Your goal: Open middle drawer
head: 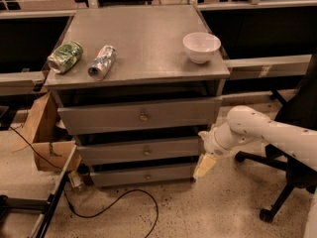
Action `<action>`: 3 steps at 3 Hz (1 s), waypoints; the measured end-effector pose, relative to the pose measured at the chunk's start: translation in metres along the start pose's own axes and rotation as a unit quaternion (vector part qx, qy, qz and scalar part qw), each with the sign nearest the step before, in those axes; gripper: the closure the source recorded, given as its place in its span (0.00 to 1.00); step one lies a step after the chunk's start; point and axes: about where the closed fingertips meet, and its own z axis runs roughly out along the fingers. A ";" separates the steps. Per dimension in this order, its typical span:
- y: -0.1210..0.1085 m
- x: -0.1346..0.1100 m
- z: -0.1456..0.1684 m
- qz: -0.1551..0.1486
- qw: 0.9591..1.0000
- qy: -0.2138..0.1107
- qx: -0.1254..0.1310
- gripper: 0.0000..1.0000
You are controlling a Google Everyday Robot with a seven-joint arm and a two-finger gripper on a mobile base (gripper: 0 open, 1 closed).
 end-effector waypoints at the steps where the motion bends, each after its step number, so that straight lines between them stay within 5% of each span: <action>1: 0.002 -0.008 0.018 -0.018 1.000 -0.006 -0.013 0.00; 3: 0.002 -0.048 0.057 -0.073 0.996 -0.035 -0.034 0.00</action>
Offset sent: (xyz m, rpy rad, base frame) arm 0.0196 0.0718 -0.0331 0.0310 -0.0068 0.1769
